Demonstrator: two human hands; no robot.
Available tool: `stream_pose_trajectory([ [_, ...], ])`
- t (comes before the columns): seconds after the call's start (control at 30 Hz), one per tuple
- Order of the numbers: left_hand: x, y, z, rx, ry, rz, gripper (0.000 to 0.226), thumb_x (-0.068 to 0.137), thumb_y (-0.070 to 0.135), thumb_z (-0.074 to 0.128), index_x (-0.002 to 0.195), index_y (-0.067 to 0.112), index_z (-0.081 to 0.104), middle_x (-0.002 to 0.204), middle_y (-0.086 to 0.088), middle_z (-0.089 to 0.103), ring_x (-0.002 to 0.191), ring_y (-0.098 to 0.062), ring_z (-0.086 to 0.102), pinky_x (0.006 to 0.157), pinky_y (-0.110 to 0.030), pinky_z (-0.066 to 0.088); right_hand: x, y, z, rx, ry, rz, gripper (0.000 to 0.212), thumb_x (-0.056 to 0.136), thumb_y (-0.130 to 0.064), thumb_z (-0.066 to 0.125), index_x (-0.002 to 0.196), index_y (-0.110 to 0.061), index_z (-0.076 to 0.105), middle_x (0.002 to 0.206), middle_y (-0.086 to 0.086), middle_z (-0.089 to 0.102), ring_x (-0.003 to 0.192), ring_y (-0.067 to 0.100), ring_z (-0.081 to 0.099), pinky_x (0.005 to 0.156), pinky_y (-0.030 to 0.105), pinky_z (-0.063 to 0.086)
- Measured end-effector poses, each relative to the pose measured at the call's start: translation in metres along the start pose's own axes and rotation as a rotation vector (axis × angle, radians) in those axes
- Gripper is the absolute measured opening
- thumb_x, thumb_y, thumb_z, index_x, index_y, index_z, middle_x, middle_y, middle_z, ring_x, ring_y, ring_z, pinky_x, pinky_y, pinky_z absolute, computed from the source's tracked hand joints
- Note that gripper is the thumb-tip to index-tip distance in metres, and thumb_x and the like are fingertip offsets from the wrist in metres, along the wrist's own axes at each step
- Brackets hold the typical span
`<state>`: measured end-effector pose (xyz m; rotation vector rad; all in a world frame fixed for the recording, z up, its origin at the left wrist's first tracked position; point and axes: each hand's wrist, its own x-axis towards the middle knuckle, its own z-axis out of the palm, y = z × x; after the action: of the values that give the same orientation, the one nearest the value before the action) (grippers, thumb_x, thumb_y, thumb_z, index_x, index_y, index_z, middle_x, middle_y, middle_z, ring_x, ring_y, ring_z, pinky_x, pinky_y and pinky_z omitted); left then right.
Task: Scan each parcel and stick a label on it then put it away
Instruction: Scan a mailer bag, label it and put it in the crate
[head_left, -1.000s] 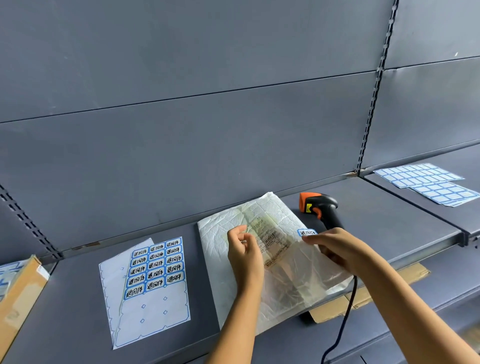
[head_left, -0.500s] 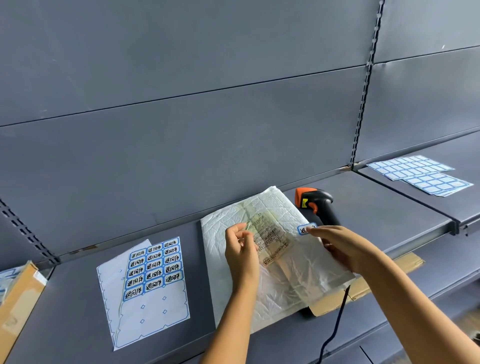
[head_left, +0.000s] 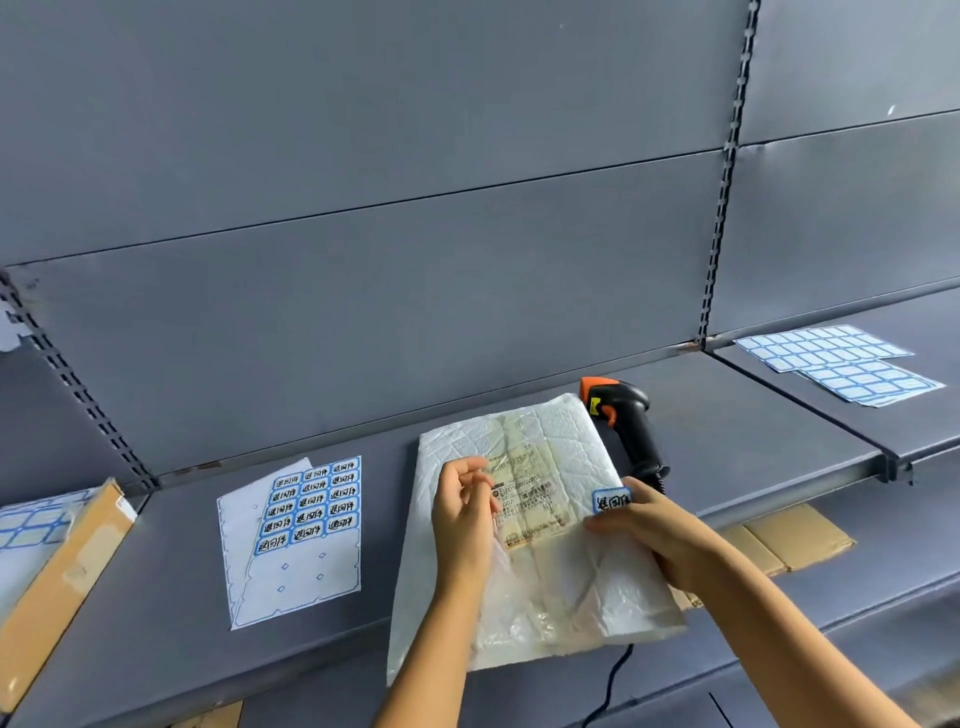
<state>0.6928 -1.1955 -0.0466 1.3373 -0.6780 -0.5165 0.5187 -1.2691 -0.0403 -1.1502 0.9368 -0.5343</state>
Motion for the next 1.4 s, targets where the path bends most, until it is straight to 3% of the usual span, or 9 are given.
stream_pose_trajectory([
  [0.17,-0.041,0.013,0.006,-0.021,0.13,0.119,0.029,0.089,-0.012,0.041,0.087,0.012,0.058,0.073,-0.001,0.054,0.052,-0.004,0.046,0.052,-0.015,0.041,-0.036,-0.005,-0.012,0.009,-0.059,-0.129,0.049,0.058,-0.009,0.067,0.104,-0.005,0.049,0.091,0.016,0.062,0.075,0.028,0.061,0.067,0.037,0.051],
  [0.3,-0.072,0.02,0.003,-0.019,0.284,0.18,0.031,0.09,-0.012,0.042,0.083,0.014,0.057,0.075,-0.001,0.052,0.049,-0.002,0.044,0.052,-0.013,0.039,-0.063,-0.006,-0.05,0.037,-0.091,-0.254,0.049,0.064,-0.002,0.069,0.108,0.002,0.046,0.092,0.018,0.06,0.078,0.028,0.058,0.064,0.033,0.047],
  [0.57,-0.155,-0.012,0.014,0.1,0.351,-0.006,0.031,0.088,-0.009,0.046,0.079,0.018,0.058,0.074,-0.004,0.055,0.046,-0.004,0.045,0.055,-0.029,0.037,-0.14,0.028,-0.148,0.143,0.008,-0.291,0.038,0.075,0.008,0.065,0.103,-0.016,0.057,0.091,0.014,0.067,0.074,0.027,0.065,0.068,0.036,0.051],
  [0.73,-0.197,-0.022,0.076,0.199,-0.008,-0.006,0.023,0.091,-0.004,0.047,0.084,0.014,0.06,0.075,-0.005,0.056,0.06,-0.017,0.047,0.058,-0.029,0.04,-0.22,0.048,-0.215,0.205,0.126,-0.315,0.069,0.043,-0.017,0.08,0.107,-0.014,0.056,0.097,0.018,0.069,0.075,0.032,0.067,0.068,0.045,0.056],
  [0.9,-0.236,-0.015,0.138,0.256,-0.364,0.022,0.021,0.09,-0.002,0.047,0.085,0.013,0.06,0.074,-0.003,0.056,0.063,-0.018,0.049,0.061,-0.029,0.042,-0.314,0.077,-0.257,0.324,0.369,-0.41,0.054,0.057,-0.003,0.071,0.108,-0.015,0.056,0.097,0.015,0.068,0.075,0.027,0.068,0.067,0.04,0.057],
  [1.0,-0.267,-0.019,0.162,0.277,-0.515,0.018,0.02,0.09,-0.001,0.048,0.084,0.014,0.059,0.075,-0.003,0.057,0.063,-0.018,0.051,0.062,-0.029,0.041,-0.371,0.105,-0.268,0.406,0.521,-0.436,0.059,0.059,-0.001,0.069,0.114,-0.013,0.054,0.1,0.014,0.068,0.077,0.026,0.069,0.064,0.037,0.059],
  [1.17,-0.341,-0.036,0.183,0.318,-0.751,-0.06,0.015,0.093,0.004,0.048,0.088,0.013,0.06,0.07,-0.004,0.054,0.062,-0.017,0.05,0.058,-0.026,0.039,-0.462,0.161,-0.283,0.436,0.784,-0.358,0.102,0.028,-0.018,0.094,0.121,-0.019,0.052,0.109,0.014,0.068,0.087,0.03,0.07,0.07,0.044,0.059],
  [1.3,-0.397,-0.044,0.192,0.344,-0.919,-0.123,0.018,0.091,0.0,0.049,0.085,0.013,0.06,0.074,-0.006,0.057,0.061,-0.017,0.053,0.06,-0.025,0.043,-0.518,0.184,-0.284,0.521,0.823,-0.369,0.075,0.058,0.01,0.071,0.123,-0.021,0.051,0.108,0.014,0.069,0.084,0.03,0.071,0.066,0.044,0.06],
  [1.4,-0.421,-0.04,0.205,0.365,-0.973,-0.115,0.02,0.09,0.0,0.049,0.084,0.014,0.061,0.072,-0.001,0.057,0.06,-0.014,0.052,0.059,-0.021,0.043,-0.54,0.195,-0.291,0.547,0.841,-0.376,0.058,0.067,0.004,0.062,0.118,-0.022,0.053,0.104,0.011,0.071,0.086,0.031,0.07,0.072,0.046,0.058],
])
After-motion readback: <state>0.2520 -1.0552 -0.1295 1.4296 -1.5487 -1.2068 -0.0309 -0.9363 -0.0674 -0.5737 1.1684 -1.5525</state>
